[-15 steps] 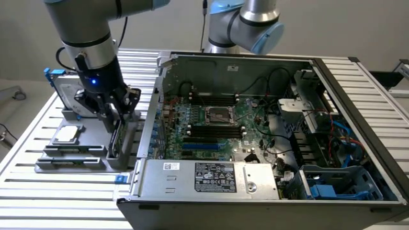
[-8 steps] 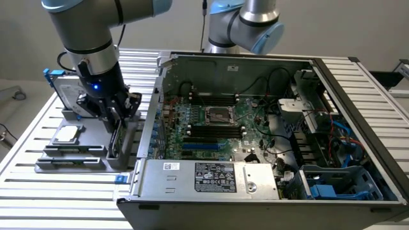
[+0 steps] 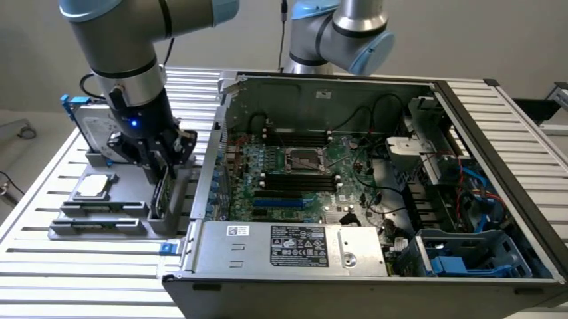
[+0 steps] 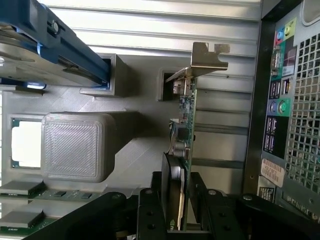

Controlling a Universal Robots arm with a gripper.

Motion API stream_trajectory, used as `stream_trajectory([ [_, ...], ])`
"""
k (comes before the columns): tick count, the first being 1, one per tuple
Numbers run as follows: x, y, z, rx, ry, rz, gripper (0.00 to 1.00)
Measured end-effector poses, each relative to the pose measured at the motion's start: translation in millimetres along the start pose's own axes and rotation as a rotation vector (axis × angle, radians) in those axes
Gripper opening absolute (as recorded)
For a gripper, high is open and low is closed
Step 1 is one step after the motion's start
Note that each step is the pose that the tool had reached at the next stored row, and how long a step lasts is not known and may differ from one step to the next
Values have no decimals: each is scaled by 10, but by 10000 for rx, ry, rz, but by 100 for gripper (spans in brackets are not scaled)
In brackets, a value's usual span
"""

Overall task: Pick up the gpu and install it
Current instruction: 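Pick up the gpu and move the gpu toward the slot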

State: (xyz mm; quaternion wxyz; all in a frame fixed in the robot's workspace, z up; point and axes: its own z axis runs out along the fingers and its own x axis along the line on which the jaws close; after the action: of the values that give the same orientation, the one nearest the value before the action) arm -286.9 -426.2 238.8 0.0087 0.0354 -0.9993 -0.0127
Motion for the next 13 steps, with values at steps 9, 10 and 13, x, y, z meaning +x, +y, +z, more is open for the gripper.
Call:
stream_trajectory([
  [9,0,0,8,-1,0,77,27],
  [10,0,0,8,-1,-2,85,27],
  [13,4,0,9,-2,-5,98,27],
])
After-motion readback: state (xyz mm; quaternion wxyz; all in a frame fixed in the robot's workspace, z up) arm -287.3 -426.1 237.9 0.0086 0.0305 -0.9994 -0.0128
